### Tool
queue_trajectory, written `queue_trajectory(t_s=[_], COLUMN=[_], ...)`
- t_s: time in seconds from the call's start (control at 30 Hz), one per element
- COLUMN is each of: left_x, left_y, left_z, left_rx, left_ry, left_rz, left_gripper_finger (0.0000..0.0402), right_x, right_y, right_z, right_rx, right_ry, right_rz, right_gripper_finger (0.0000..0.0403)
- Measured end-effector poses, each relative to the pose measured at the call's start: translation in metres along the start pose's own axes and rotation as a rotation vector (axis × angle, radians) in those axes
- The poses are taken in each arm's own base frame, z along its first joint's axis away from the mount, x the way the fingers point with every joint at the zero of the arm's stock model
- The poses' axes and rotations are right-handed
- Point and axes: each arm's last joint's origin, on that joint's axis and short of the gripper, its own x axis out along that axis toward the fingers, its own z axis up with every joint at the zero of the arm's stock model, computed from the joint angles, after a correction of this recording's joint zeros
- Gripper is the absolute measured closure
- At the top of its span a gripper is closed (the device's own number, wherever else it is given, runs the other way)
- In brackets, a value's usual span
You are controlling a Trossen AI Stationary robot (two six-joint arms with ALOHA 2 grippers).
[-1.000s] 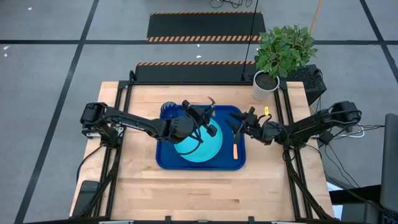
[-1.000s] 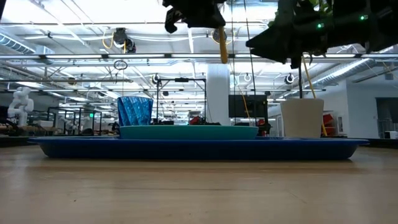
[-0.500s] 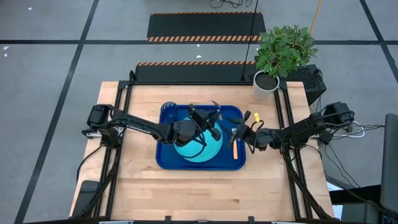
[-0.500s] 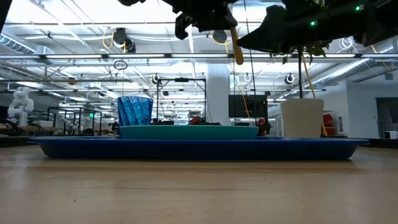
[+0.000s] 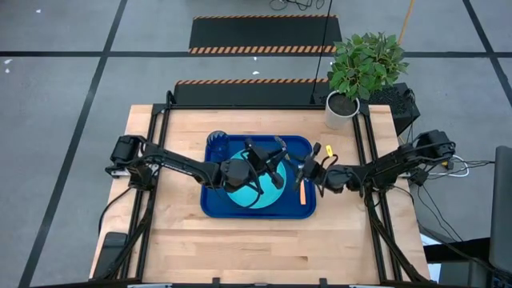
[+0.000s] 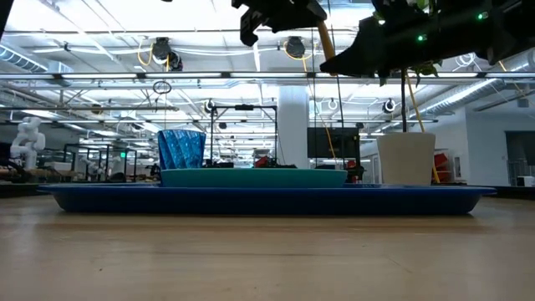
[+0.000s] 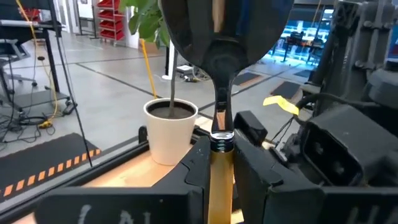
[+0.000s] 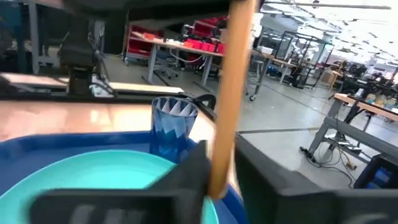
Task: Pick and place plate/cup/fork/spoon on tray
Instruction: Put the yellow spoon in the middle of the orange fork and light blue plate
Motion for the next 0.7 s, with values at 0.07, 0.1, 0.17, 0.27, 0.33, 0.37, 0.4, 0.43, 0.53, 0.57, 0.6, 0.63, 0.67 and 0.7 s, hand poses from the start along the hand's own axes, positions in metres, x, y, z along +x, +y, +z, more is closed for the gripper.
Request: queue_trajectory(t_s=[0.07,0.1,0.17,0.27,0.33,0.37,0.4,0.43,0.53,0.57,0.6,0.63,0.67,0.7], left_x=[0.000,0.000,0.000,0.000,0.000,0.000,0.000,-0.001,-0.004,-0.006,-0.007,-0.010,-0.012,-0.014], left_y=[0.001,0.001,0.001,0.001,0.001,0.000,0.000,-0.001,-0.004,-0.005,-0.006,-0.007,-0.008,-0.008], left_z=[-0.001,-0.002,-0.003,-0.005,-0.005,-0.005,-0.005,-0.006,-0.005,-0.005,-0.004,-0.003,-0.001,0.001], left_rx=[0.012,0.015,0.025,0.045,0.058,0.071,0.082,0.093,0.148,0.174,0.191,0.205,0.221,0.235], left_ry=[0.011,0.016,0.027,0.049,0.055,0.056,0.058,0.061,0.063,0.069,0.071,0.074,0.081,0.088], left_rz=[0.012,0.014,0.008,-0.007,-0.027,-0.041,-0.051,-0.060,-0.078,-0.086,-0.092,-0.097,-0.105,-0.111], left_gripper_finger=[0.0343,0.0339,0.0335,0.0332,0.0331,0.0331,0.0331,0.0330,0.0330,0.0329,0.0329,0.0329,0.0329,0.0328], right_x=[0.000,0.000,-0.001,-0.001,-0.002,-0.002,-0.002,-0.002,-0.002,-0.003,-0.003,-0.003,-0.003,-0.003], right_y=[0.000,-0.001,0.000,-0.001,-0.001,-0.001,-0.001,-0.001,-0.001,-0.001,-0.002,-0.004,-0.005,-0.006], right_z=[-0.001,-0.001,-0.002,-0.003,-0.002,-0.002,-0.002,-0.002,-0.001,0.000,0.001,0.003,0.004,0.005], right_rx=[-0.009,-0.009,-0.006,-0.019,-0.016,-0.016,-0.015,-0.014,0.005,0.022,0.049,0.074,0.092,0.111], right_ry=[0.014,0.019,0.027,0.036,0.033,0.033,0.032,0.032,0.024,0.021,0.015,0.012,0.010,0.011], right_rz=[-0.001,0.001,0.009,0.017,0.018,0.019,0.019,0.021,0.040,0.056,0.078,0.100,0.121,0.138], right_gripper_finger=[0.0384,0.0385,0.0386,0.0387,0.0387,0.0387,0.0387,0.0388,0.0388,0.0388,0.0388,0.0388,0.0388,0.0388])
